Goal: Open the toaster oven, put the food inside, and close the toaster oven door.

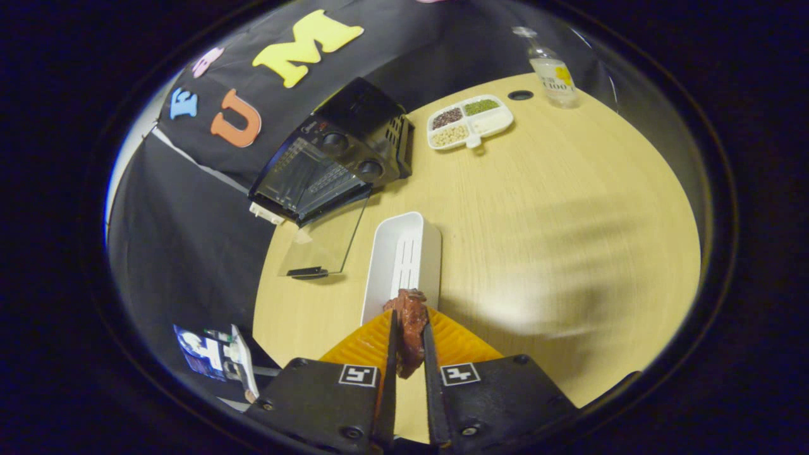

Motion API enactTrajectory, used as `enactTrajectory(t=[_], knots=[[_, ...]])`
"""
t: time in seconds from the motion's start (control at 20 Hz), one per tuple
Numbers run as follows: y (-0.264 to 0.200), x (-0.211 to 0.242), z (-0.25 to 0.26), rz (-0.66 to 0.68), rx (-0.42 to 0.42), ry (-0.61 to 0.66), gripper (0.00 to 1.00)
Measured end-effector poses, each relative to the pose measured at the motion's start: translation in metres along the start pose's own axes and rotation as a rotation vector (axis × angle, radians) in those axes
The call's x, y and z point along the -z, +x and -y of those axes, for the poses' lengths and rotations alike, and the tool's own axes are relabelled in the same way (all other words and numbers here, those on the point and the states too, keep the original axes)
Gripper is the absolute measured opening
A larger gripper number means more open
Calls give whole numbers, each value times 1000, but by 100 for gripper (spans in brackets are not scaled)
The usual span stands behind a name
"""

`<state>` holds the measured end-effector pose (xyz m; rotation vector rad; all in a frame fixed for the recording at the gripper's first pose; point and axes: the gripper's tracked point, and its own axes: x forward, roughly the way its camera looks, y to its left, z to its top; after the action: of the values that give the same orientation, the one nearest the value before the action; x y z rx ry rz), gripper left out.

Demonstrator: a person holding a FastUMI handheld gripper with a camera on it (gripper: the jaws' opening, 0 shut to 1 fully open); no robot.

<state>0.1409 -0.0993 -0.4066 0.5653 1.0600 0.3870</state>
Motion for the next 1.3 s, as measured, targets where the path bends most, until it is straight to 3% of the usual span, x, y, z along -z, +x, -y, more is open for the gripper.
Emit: enactTrajectory(t=[0.3,0.65,1.0,1.3], knots=[[-24,-10,-16,63,28,-28,15],[-54,10,-116,272,31,92,15],[1,8,-229,447,-81,298,15],[79,-13,-284,561,-195,504,15]])
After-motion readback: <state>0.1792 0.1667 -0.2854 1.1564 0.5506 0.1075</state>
